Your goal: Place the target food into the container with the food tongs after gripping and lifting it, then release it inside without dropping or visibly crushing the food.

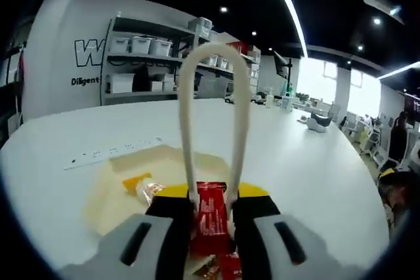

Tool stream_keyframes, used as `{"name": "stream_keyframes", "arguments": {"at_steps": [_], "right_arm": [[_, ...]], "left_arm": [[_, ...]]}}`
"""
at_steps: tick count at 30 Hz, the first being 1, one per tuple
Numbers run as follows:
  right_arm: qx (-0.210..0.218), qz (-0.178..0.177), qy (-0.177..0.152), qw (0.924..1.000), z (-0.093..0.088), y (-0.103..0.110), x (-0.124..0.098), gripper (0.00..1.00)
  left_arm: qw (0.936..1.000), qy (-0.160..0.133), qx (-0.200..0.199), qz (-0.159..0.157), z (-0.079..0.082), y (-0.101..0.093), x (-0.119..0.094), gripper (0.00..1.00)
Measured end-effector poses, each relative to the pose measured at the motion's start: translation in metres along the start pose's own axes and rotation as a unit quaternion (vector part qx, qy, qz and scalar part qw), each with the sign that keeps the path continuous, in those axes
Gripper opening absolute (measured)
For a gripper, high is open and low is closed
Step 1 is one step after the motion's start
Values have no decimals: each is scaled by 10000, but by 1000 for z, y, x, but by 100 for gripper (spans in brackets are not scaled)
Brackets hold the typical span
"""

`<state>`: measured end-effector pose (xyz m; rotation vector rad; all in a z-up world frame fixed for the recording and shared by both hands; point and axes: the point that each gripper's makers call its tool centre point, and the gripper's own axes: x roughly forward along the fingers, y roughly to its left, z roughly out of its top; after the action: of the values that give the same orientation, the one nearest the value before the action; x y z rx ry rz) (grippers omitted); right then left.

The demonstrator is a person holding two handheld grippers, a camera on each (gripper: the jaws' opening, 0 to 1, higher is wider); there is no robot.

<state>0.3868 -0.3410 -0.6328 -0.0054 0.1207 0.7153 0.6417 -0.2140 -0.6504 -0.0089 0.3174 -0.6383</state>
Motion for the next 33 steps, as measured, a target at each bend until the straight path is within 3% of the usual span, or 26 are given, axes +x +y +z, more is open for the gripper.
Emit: {"name": "stream_keyframes", "arguments": {"at_steps": [6, 12, 21, 24, 28, 33], "right_arm": [[-154, 1, -237, 9996, 13, -2, -5, 83], [-181, -22, -224, 9996, 10, 0, -4, 83], [-202, -21, -229, 9995, 11, 1, -10, 83], [-209, -27, -220, 9995, 11, 1, -12, 83], [-199, -17, -251, 9995, 12, 2, -14, 83], [-199, 7, -248, 9995, 12, 3, -14, 83]], "left_arm": [[9998, 14, 182, -42, -1, 2, 7, 22], [9930, 21, 1175, 109, -2, 10, 11, 23], [9956, -71, 926, 92, 4, 2, 10, 24], [9986, -336, 417, 34, 16, -3, 9, 25], [9979, -335, 543, 98, 19, -2, 6, 24], [9983, -465, 356, 60, 26, -7, -6, 24]]}}
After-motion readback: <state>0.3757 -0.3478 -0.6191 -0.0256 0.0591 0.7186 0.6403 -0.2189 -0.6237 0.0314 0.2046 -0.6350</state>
